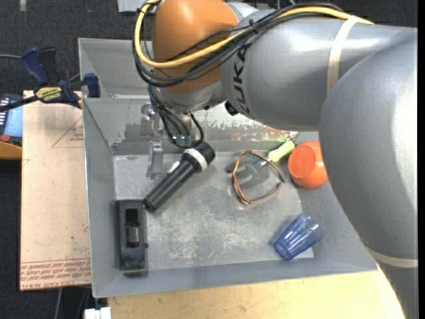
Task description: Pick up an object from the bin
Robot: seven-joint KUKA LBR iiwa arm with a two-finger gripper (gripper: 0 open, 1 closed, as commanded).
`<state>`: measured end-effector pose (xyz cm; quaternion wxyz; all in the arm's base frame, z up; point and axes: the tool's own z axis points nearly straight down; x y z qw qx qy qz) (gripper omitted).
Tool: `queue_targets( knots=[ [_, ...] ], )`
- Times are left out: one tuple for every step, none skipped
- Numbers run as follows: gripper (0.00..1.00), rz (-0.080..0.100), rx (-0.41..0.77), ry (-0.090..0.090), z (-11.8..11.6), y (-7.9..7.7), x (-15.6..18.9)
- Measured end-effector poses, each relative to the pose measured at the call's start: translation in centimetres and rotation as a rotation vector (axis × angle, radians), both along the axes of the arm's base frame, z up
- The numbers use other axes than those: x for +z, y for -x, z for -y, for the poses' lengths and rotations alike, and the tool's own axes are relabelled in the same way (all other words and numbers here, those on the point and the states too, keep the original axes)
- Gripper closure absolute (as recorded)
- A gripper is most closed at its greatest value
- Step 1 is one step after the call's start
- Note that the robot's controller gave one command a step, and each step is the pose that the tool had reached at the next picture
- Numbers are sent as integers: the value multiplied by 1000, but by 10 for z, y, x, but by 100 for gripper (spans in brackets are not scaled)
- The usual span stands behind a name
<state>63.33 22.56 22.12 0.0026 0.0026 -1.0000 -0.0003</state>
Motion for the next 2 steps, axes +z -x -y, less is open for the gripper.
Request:
queue_targets(
  knots=[
    [0,6,-5,-1,2,-1,5],
    [0,7,291,-2,54,-5,-94]
  ],
)
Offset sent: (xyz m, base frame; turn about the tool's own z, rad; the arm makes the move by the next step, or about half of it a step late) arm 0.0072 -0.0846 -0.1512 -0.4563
